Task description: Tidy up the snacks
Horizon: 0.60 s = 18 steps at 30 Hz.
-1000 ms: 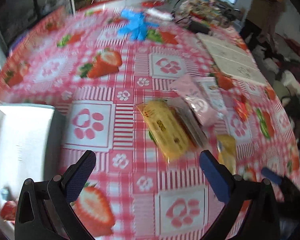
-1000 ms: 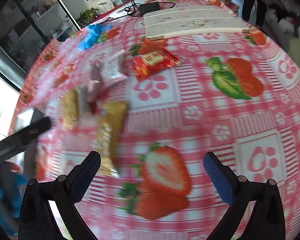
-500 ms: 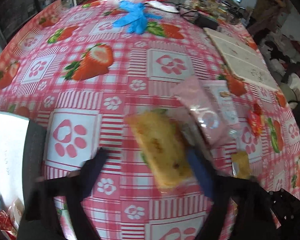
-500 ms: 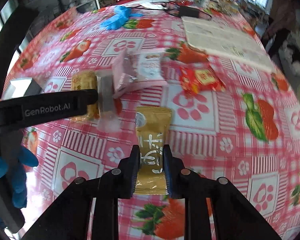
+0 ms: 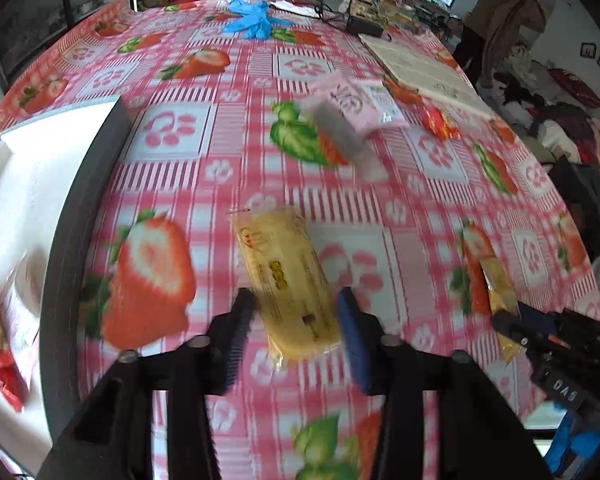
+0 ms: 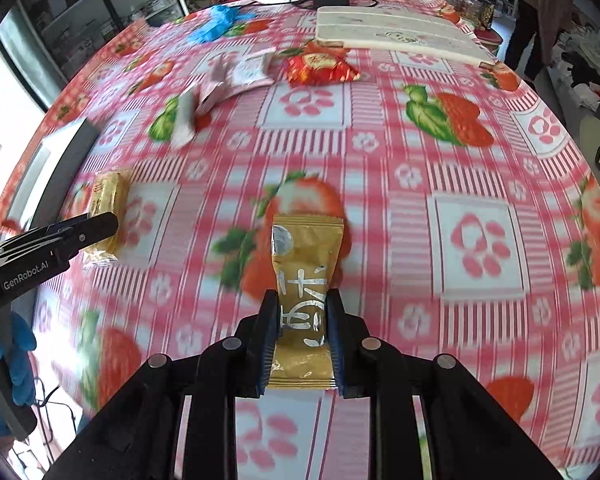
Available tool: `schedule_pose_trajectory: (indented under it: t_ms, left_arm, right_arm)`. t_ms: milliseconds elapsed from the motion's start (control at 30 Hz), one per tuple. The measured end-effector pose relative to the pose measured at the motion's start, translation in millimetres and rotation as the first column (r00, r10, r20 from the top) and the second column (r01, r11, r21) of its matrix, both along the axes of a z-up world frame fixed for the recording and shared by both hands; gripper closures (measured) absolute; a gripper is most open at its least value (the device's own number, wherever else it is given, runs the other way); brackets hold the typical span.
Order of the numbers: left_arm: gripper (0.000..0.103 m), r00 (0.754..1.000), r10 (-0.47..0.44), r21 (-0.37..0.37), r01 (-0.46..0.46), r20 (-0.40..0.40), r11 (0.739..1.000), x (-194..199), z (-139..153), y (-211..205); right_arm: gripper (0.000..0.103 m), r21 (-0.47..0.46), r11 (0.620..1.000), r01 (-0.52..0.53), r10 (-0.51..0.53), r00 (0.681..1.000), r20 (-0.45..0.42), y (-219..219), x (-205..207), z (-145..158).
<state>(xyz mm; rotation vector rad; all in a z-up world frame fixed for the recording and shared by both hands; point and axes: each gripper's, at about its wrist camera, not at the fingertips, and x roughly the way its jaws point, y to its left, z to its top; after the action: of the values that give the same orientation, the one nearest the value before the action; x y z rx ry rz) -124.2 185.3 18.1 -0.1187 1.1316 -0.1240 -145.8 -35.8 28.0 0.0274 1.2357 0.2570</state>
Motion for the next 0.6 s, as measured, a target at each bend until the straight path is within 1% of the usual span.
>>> schedule_pose_trajectory:
  t_ms: [33, 67, 100, 133, 167, 200, 300, 367, 433, 500, 533, 600]
  left_arm:
    - [0.026, 1.000, -0.007, 0.014, 0.007, 0.005, 1.000, -2.5, 1.6, -0.1]
    - [0.021, 1.000, -0.014, 0.029, 0.013, 0.020, 0.999, -6.2, 4.4, 0.8]
    - [0.021, 0.999, -0.019, 0.047, 0.017, 0.045, 0.999, -9.6, 9.0, 2.4]
    - [0.021, 0.998, -0.024, 0.056, 0.021, 0.057, 0.998, -11.8, 11.5, 3.3]
    - [0.020, 0.998, -0.030, 0.063, 0.026, 0.062, 0.998, -10.9, 13.4, 3.8]
    - [0.020, 0.998, -0.031, 0.068, 0.027, 0.062, 0.997, -9.9, 13.9, 4.4]
    - [0.020, 0.999, -0.018, 0.065, 0.015, 0.050, 0.998, -5.6, 9.7, 3.4]
    - [0.020, 0.999, -0.008, 0.070, 0.005, 0.042, 0.998, -3.2, 4.8, 1.0]
    - [0.020, 0.999, 0.013, 0.079, -0.016, 0.038, 0.997, -3.0, -1.2, -0.4]
    - [0.019, 0.999, 0.046, 0.076, -0.048, 0.027, 0.996, -0.9, -8.7, 0.4]
    - [0.018, 0.998, 0.057, 0.082, -0.060, 0.039, 0.995, -0.5, -9.9, -0.1]
    - [0.011, 0.996, 0.070, 0.100, -0.076, 0.062, 0.992, 3.0, -12.6, -2.6]
  right_arm:
    - [0.075, 0.014, 1.000, -0.006, 0.006, 1.000, -0.002, -1.3, -3.5, 1.3]
    - [0.057, 0.028, 1.000, -0.003, 0.002, 1.000, 0.004, -4.8, -6.8, 4.2]
    - [0.038, 0.028, 1.000, 0.012, -0.012, 1.000, 0.015, -9.6, -9.2, 7.1]
    - [0.001, 0.020, 0.999, 0.033, -0.033, 0.999, 0.027, -15.7, -11.0, 9.8]
    - [0.000, 0.013, 0.998, 0.065, -0.066, 0.996, 0.059, -23.8, -12.4, 15.1]
    - [0.000, 0.010, 0.997, 0.080, -0.081, 0.994, 0.068, -28.5, -12.6, 17.4]
    - [0.000, 0.017, 0.992, 0.121, -0.122, 0.992, 0.034, -37.9, -3.1, 14.7]
    - [0.000, 0.032, 0.991, 0.130, -0.130, 0.991, 0.012, -35.1, 3.2, 10.4]
    - [0.000, 0.032, 0.993, 0.116, -0.116, 0.993, 0.005, -27.6, 5.7, 7.3]
    - [0.000, 0.002, 0.997, 0.077, -0.077, 0.997, 0.010, -11.7, 8.3, 1.3]
    - [0.000, -0.024, 0.998, 0.062, -0.061, 0.998, 0.018, -4.7, 8.1, -2.0]
    - [0.000, -0.088, 0.995, 0.038, -0.036, 0.999, 0.020, 10.0, 9.7, -13.8]
